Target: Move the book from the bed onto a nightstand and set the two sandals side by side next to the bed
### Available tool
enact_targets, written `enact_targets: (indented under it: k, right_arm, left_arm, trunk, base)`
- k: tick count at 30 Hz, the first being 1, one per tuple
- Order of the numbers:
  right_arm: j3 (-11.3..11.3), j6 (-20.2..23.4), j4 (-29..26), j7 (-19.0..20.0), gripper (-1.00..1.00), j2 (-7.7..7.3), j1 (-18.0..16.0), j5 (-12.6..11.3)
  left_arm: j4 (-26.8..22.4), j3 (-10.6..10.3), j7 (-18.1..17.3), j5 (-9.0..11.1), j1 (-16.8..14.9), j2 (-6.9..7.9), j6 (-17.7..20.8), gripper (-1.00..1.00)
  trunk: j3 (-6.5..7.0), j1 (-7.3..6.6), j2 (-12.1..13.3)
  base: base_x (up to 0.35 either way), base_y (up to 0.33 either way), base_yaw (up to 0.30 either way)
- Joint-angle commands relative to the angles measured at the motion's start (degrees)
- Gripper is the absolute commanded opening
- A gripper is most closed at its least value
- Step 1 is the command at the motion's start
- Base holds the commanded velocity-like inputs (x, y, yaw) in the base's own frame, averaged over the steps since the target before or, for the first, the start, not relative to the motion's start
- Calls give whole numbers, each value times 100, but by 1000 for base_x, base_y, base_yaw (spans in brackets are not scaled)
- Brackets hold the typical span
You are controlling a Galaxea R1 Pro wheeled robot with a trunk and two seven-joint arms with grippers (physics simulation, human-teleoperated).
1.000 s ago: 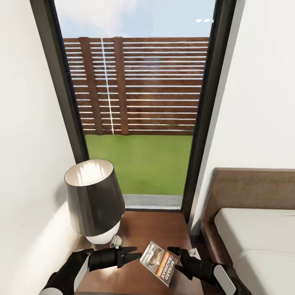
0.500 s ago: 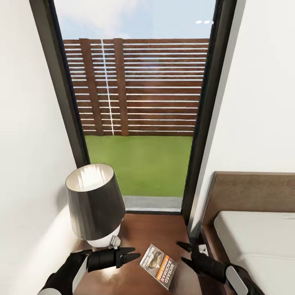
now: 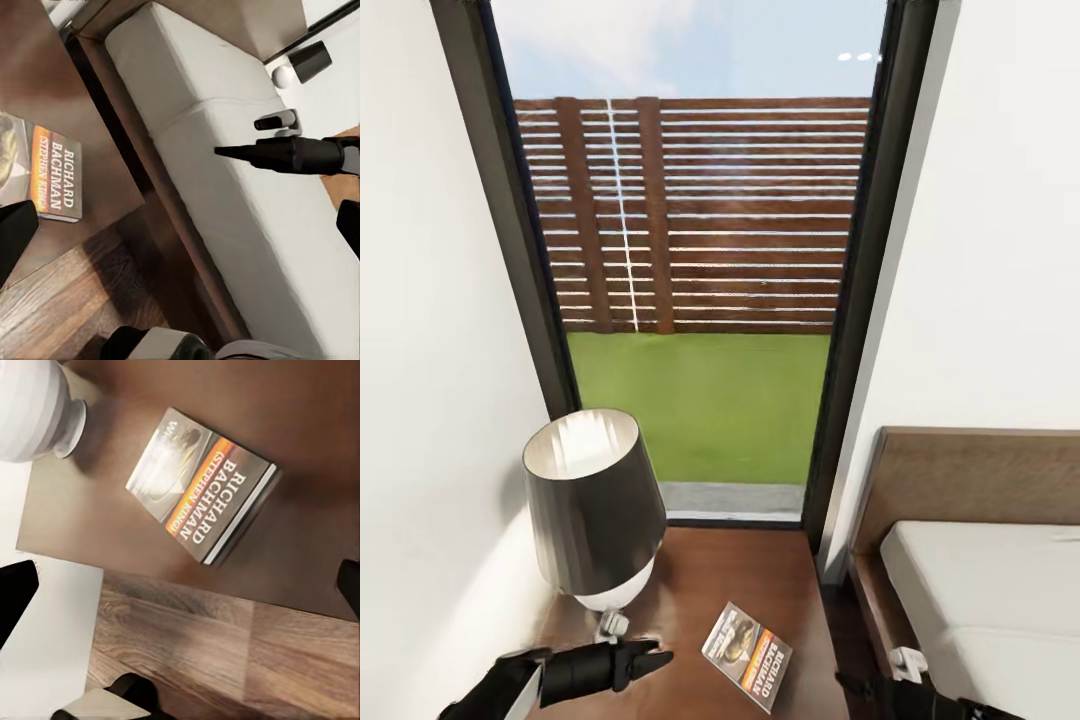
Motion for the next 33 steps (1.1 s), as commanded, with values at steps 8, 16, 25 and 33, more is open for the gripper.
enact_targets:
  k: [8,16,25,33]
  right_arm:
    - [-13,-17,111,121,100,-9,-2,52]
    - [-14,-20,119,128,100,-10,-2,59]
    - [-12,-14,119,129,100,-10,-2,57]
    - [-12,-15,118,125,100,-10,-2,60]
  left_arm:
    - [536,38,464,3,0,28,-673,100]
    - [591,38,567,3,0,28,-734,100]
    - [595,38,557,5,0,28,-738,100]
    - [595,38,565,3,0,28,-738,100]
  trunk:
    - [139,-177,319]
    - [282,-353,640]
    - [444,-550,1001]
    - [588,-726,1322]
  base:
    - [0,0,0]
    - [0,0,0]
    - [0,0,0]
    - [0,0,0]
